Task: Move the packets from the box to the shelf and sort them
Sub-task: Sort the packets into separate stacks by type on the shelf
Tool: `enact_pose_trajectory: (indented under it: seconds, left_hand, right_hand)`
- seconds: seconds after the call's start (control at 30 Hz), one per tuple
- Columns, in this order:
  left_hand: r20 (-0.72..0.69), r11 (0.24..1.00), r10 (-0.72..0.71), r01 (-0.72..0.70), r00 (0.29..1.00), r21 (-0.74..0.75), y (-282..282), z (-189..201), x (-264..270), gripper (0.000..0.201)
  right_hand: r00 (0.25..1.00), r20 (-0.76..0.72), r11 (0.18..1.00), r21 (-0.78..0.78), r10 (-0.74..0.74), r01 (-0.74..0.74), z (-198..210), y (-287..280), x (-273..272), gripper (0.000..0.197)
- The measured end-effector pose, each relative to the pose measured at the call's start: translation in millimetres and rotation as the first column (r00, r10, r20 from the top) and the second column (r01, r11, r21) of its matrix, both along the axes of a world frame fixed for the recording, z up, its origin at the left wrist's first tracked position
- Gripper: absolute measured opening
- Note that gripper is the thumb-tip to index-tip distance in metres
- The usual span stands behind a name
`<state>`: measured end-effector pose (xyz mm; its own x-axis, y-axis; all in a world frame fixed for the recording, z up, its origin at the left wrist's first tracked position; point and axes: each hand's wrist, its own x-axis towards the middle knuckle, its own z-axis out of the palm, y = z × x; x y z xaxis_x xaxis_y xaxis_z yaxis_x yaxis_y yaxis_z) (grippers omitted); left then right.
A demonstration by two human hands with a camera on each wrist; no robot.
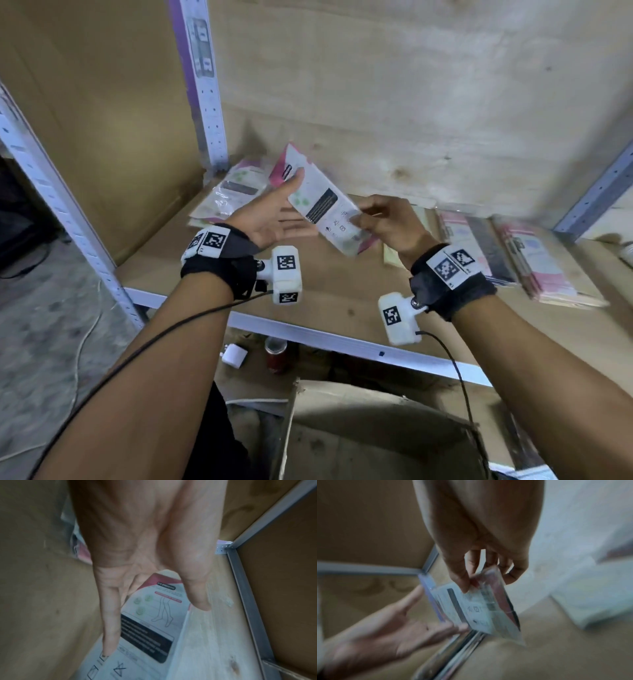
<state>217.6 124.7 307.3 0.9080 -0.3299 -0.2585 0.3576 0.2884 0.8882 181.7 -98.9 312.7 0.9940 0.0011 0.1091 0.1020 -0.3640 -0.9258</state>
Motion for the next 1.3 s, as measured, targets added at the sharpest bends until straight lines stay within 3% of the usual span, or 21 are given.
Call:
enact_pose_trajectory:
  seconds: [0.1,0.17,0.23,0.3,0.37,0.43,0.5,0.57,0.67,0.8,0.93,1.07,1.17,1.3]
  left_hand:
    - [-0.023,0.986,-0.015,0.011,1.0,-0.164,-15.3,3.0,2.7,0.098]
    - [-0.026,0.971,0.0,-0.007,1.0,-0.238,-24.6,1.9,1.5,0.074]
    - [-0.025,0.978,0.028,-0.032,0.999,-0.207,-35.1,-0.8,-1.9,0.044]
    - [-0.002,0.994,0.028,-0.028,1.0,-0.107,-46.4,-4.6,-5.6,0.021]
    - [0.026,1.0,-0.021,0.021,0.999,-0.011,-57.4,-7.4,-9.0,0.011]
    - [0.052,0.993,-0.1,0.096,0.994,0.061,-67.1,-10.8,-11.4,0.02]
    - [0.074,0.981,-0.172,0.164,0.982,0.107,-76.5,-14.5,-12.5,0.029]
    - [0.07,0.975,-0.198,0.189,0.978,0.12,-86.2,-19.0,-11.6,0.029]
    - [0.089,0.977,-0.152,0.137,0.984,0.161,-100.5,-27.8,-5.5,0.036]
    - [0.142,0.978,0.189,-0.2,0.972,0.068,-113.7,-37.5,8.9,0.029]
    - [0.203,0.935,0.321,-0.343,0.925,0.086,-115.2,-44.0,21.4,0.041]
    - [0.225,0.933,0.276,-0.317,0.934,0.172,-118.1,-48.9,22.1,0.039]
    - [0.267,0.934,0.184,-0.253,0.946,0.252,-118.2,-52.4,21.2,0.036]
    - [0.403,0.836,0.002,-0.223,0.915,0.501,-121.6,-55.6,19.6,0.028]
  right_hand:
    - [0.977,0.199,0.944,-0.331,0.071,-0.001,1.7,-15.6,-22.5,0.016]
    - [0.948,0.283,0.868,-0.497,0.144,0.017,0.7,-26.1,-33.1,0.024]
    - [0.939,0.287,0.838,-0.546,0.19,-0.003,1.3,-37.9,-39.7,0.031]
    - [0.949,0.241,0.847,-0.53,0.205,-0.048,0.1,-51.1,-44.3,0.036]
    - [0.97,0.203,0.877,-0.479,0.136,-0.023,-1.7,-65.3,-47.0,0.038]
    - [0.99,0.142,0.911,-0.411,0.025,0.036,-3.6,-79.7,-48.2,0.041]
    - [0.999,-0.052,0.947,-0.32,0.006,-0.023,-7.4,-92.8,-48.3,0.045]
    - [0.956,-0.268,0.982,-0.109,0.121,-0.155,-16.7,-102.7,-51.1,0.045]
    - [0.918,-0.322,0.972,0.113,0.233,-0.207,-24.4,-107.9,-57.6,0.042]
    - [0.914,-0.319,0.968,0.109,0.25,-0.227,-19.0,-115.3,-58.6,0.038]
    - [0.888,-0.355,0.956,0.086,0.291,-0.279,-17.4,-127.8,-62.6,0.042]
    - [0.874,-0.401,0.957,0.031,0.275,-0.287,-19.2,-145.4,-66.3,0.051]
    - [0.869,-0.418,0.96,0.034,0.267,-0.278,-22.3,-160.6,-72.2,0.04]
    - [0.849,-0.454,0.955,0.019,0.271,-0.295,-25.9,-172.1,-79.6,0.041]
